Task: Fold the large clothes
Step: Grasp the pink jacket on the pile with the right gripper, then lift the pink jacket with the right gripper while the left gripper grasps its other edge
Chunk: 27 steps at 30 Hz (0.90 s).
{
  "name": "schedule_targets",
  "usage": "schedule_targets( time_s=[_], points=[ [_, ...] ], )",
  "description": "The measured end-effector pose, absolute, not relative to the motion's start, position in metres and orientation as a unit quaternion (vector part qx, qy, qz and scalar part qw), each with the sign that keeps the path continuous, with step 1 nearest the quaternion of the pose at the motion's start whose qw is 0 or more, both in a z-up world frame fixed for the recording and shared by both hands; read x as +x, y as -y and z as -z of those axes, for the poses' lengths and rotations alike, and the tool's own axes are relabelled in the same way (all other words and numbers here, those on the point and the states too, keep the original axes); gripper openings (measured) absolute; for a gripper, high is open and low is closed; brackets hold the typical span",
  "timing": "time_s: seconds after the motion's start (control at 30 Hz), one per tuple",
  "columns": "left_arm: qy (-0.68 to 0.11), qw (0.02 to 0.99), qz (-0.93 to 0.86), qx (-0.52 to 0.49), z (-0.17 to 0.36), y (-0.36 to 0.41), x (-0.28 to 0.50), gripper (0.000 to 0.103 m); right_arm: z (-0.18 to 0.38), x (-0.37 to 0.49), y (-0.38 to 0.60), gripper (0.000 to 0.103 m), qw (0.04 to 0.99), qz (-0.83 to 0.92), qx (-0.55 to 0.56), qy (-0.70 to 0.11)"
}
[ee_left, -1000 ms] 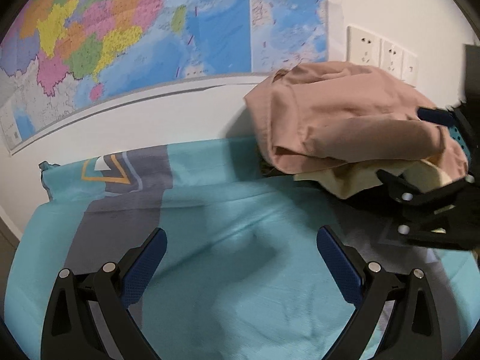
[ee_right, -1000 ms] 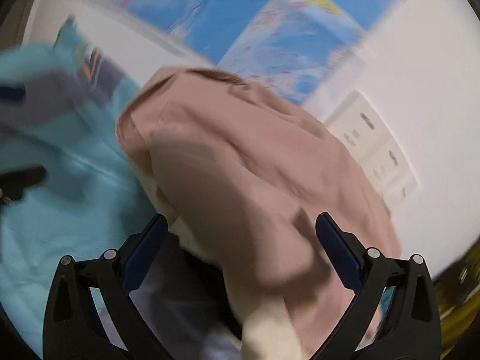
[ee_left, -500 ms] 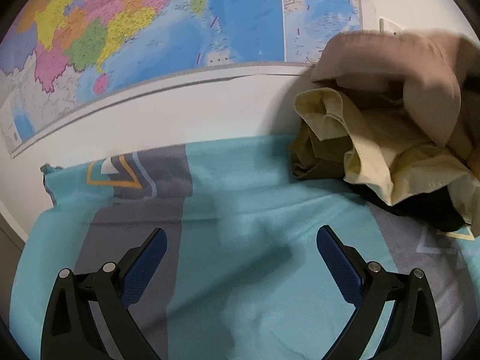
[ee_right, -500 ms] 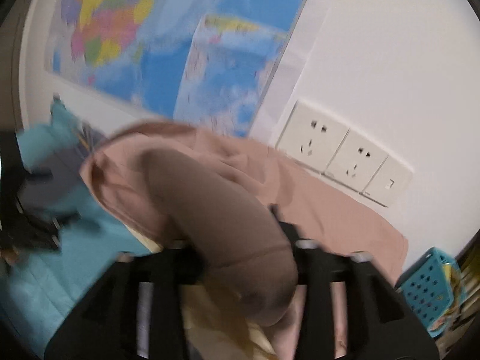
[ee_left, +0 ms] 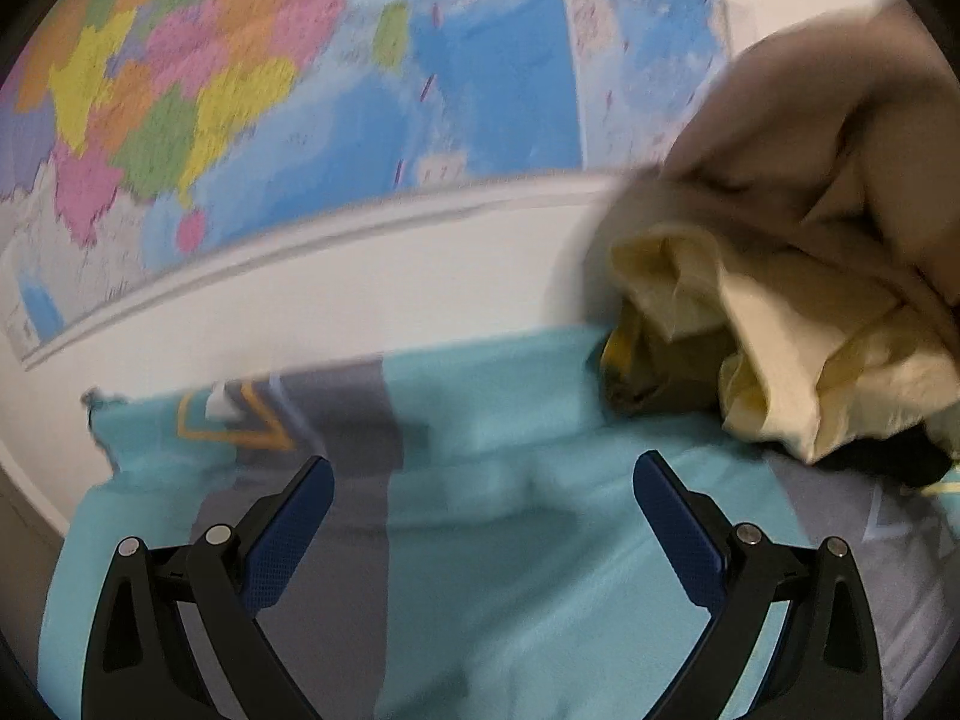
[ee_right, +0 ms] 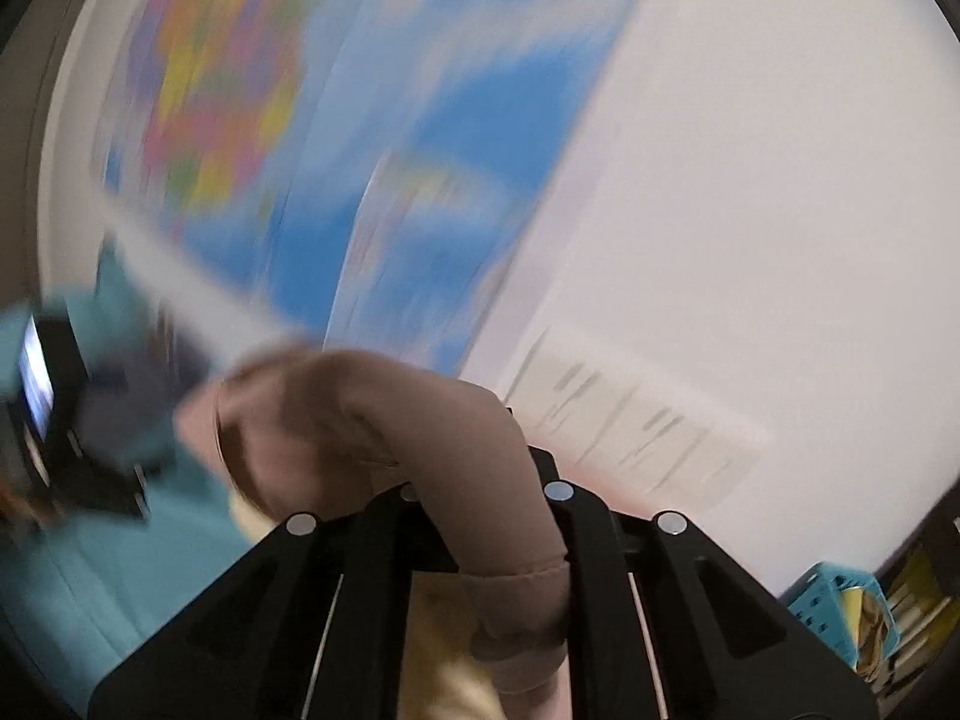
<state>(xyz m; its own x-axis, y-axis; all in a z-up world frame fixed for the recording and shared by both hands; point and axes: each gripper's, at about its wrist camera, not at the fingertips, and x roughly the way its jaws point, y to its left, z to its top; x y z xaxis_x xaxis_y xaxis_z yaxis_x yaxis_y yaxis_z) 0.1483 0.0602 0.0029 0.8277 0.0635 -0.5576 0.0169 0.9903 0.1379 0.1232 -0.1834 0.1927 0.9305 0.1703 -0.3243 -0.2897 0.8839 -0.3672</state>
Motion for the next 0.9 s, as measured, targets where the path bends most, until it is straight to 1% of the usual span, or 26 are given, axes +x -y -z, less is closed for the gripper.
schedule_targets(
  time_s=[0.07, 0.17, 0.37, 0.57, 0.7, 0.8, 0.9],
  points=[
    [-0.266, 0.962, 0.008, 0.069, -0.018, -0.054, 0.150, 0.097, -0.241, 0.103, 0.201, 0.007, 0.972, -0.109, -0.186, -0.097],
    [-0.220, 0.972, 0.049, 0.067, -0.044, -0.040, 0.150, 0.097, -0.294, 0.072, 0.221, 0.007, 0.979, -0.104, -0.169, -0.045],
    [-0.117, 0.977, 0.165, 0.064, -0.090, 0.010, 0.133, 0.097, -0.349, 0.012, 0.248, 0.007, 0.982, -0.119, -0.148, 0.014],
    [-0.051, 0.941, 0.326, 0.078, -0.107, 0.065, 0.098, 0.097, -0.377, -0.035, 0.274, 0.007, 0.983, -0.148, -0.101, 0.046],
    [-0.002, 0.908, 0.414, 0.070, -0.109, 0.073, 0.068, 0.097, -0.385, -0.060, 0.291, 0.007, 0.980, -0.174, -0.075, 0.059],
    [0.038, 0.882, 0.463, 0.080, -0.111, 0.079, 0.059, 0.097, -0.382, -0.071, 0.294, 0.007, 0.978, -0.186, -0.073, 0.059],
    [0.033, 0.864, 0.495, 0.080, -0.117, 0.101, 0.064, 0.097, -0.378, -0.079, 0.295, 0.007, 0.977, -0.196, -0.067, 0.055]
  ],
)
